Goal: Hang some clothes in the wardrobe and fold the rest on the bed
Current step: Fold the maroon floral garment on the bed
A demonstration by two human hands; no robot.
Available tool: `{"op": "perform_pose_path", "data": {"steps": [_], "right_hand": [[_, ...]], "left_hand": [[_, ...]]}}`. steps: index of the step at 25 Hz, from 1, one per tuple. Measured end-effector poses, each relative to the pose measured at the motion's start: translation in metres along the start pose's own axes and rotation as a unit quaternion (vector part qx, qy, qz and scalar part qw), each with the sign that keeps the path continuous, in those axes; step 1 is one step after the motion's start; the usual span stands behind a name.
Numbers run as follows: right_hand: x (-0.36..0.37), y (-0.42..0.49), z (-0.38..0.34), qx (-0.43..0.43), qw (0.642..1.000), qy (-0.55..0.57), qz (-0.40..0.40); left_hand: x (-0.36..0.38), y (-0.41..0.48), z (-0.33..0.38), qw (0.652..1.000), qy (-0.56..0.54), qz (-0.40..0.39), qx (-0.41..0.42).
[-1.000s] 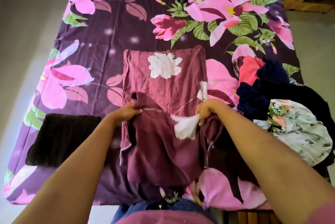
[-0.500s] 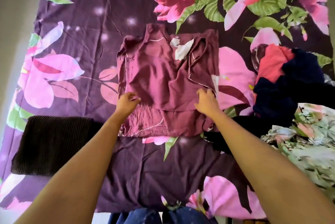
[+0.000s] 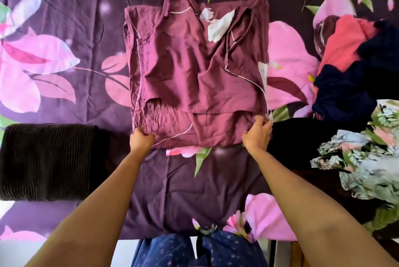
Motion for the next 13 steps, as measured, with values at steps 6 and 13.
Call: {"op": "perform_pose_path", "data": {"steps": [6, 13], "right_hand": [[0.011, -0.002, 0.011, 0.038, 0.986, 0.157, -0.028], [0.016, -0.002, 0.01, -0.037, 0.98, 0.191, -0.038]], "left_hand": [[0.01, 0.002, -0.035, 0.999, 0.02, -0.001, -0.037], [0.013, 0.009, -0.058, 0.996, -0.073, 0.013, -0.056]]}}
Point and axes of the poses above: each hand's wrist, its own y-axis towards the middle knuckle, its own x-axis out of the palm, z = x × y, the point moved 5 cm from there along y, towards the middle knuckle, and after that the axes turned 8 degrees about -z, right-handed, at the moved point
